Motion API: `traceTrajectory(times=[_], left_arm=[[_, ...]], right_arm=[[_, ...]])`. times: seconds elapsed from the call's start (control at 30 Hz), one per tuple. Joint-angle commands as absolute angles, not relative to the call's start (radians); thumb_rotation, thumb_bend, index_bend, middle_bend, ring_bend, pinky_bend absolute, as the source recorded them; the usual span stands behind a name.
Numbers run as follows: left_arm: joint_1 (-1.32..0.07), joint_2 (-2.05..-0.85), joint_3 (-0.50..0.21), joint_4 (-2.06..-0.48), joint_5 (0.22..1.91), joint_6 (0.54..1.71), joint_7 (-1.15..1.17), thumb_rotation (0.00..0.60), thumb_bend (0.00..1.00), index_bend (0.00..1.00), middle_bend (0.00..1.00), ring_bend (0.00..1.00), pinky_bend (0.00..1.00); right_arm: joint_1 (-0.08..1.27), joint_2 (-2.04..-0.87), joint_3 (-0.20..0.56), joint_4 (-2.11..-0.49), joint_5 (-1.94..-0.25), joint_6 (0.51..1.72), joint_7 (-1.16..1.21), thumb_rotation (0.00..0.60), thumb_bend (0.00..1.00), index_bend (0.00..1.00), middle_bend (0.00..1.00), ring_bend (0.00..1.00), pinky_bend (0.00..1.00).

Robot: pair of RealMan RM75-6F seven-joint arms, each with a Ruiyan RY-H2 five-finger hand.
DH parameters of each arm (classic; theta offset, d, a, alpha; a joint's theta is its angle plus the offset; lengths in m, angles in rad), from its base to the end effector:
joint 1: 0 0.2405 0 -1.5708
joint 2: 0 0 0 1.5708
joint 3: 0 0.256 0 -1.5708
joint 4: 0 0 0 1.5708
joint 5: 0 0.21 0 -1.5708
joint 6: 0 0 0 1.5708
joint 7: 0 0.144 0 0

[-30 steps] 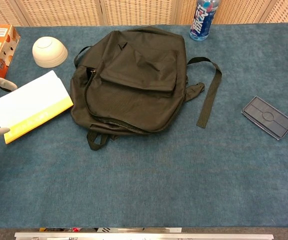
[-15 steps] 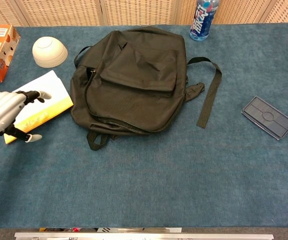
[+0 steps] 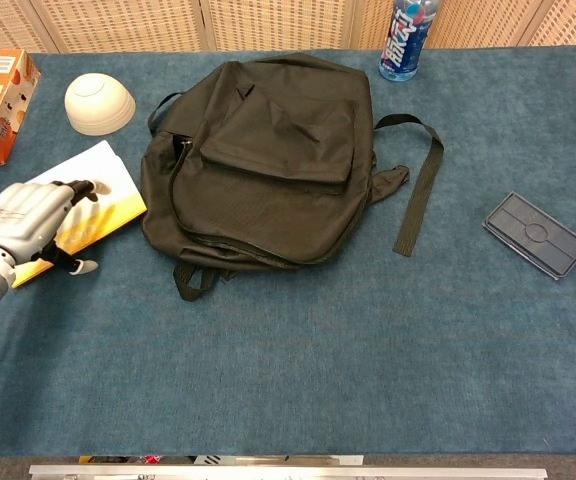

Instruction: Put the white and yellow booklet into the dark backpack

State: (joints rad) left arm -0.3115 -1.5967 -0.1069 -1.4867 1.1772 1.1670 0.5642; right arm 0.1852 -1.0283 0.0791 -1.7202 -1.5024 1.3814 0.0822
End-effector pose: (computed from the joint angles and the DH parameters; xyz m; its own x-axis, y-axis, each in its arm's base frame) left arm -0.2612 0.2411 -0.0148 0.5217 0.2832 0.8048 0.8485 -0.0744 -0.5239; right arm -0.2782 -0.2142 0.1675 0.3077 -0.0498 0.9502 -0.9472 -0.1110 0.3009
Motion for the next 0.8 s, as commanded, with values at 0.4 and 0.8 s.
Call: traceTrajectory(times=[0.4,0.8], left_arm=[[-0.337,-1.621,-0.116,-1.427,1.117,1.162,0.563,0.6,0.1,0.19,0.25,0.24,0.3],[-0.32,-1.594,-0.109,-1.398,1.096,1.196,0.54,0.6,0.2,0.22,0.28,0.24,0.3]], right_arm=[[0.181,-1.023,0.077,-1.73,-1.507,1.387,0.093,0.6,0.04,0.27,0.35,0.2,0.26],[0.178,-1.019,0.078,-1.737,-1.507,1.393,0.093,0.6,0.03,0.27,0.35,0.2,0.26]])
